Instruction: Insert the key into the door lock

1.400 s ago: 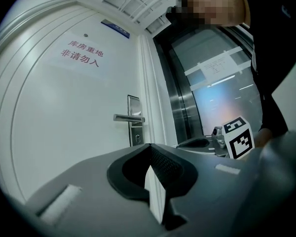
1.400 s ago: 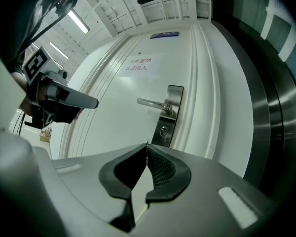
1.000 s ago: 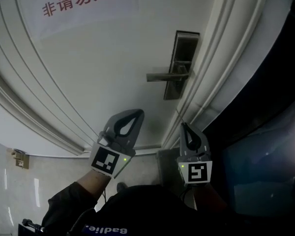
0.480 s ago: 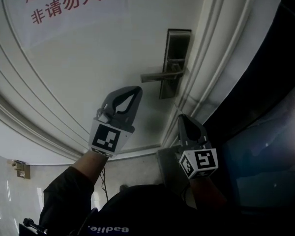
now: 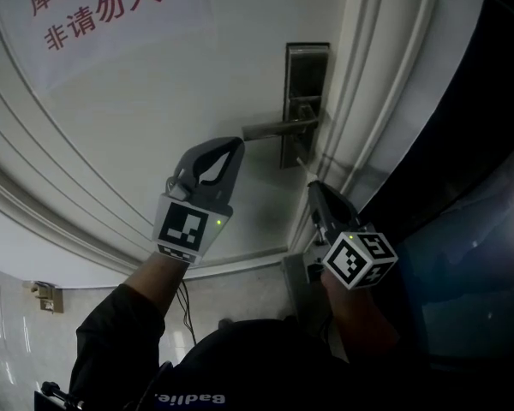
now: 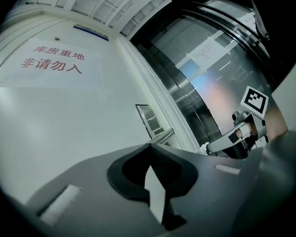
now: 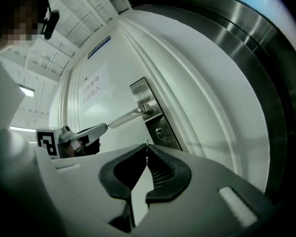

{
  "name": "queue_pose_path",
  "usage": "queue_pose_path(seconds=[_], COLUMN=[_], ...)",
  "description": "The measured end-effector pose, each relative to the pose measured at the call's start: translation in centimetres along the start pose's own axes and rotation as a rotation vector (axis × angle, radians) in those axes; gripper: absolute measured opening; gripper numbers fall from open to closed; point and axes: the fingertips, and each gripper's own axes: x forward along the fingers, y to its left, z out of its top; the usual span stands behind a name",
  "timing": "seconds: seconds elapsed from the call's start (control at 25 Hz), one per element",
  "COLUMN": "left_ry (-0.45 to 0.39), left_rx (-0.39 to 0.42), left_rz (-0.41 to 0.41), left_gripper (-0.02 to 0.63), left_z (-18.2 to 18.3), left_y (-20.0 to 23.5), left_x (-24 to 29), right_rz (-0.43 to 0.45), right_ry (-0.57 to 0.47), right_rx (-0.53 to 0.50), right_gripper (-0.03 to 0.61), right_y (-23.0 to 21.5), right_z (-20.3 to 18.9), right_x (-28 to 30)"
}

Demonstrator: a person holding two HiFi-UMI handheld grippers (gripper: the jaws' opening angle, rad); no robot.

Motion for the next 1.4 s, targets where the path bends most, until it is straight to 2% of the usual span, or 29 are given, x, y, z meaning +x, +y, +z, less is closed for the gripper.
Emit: queue_pose_path(seconds=[0.24,0.56,0.72,0.96,1.16,1.4], left_ry=[0.006,0.015,0.006,0.020,0.026,0.037], left_rx=[0.007,0.004,0.040,0.044,0.053,0.057], left_rz=[0.001,0.009,0.017,0.024,0.023,0.023], left_gripper=[0.020,0.020,0.020,0.020,0.020,0.020], left_z=[0.0,0.1,0.7,0.2,0.3,0.3], left_y=[0.3,0.6,0.4,0.5,0.3,0.2], left_x=[0.4,0.6,0.6,0.7,0.7,0.5], right_rz=[0.009,0.047,0.086,0.014,0.028,0.022], right_ry=[-0.006,-0.031,-0.063,-0.058,-0.088,-0.103], right_rx=[0.143,0.396,0.543,0.714,0.808,0.848], right_gripper=[0.011,0.011,0.011,0.011,0.011,0.011], right_y=[-1.3,-2.6,-2.6,-3.8,-3.8,-3.8], right_z=[0.0,0.0,0.3,-0.3,0.1,0.3], right_x=[1.1,2.2,2.8,3.0,3.6,3.9])
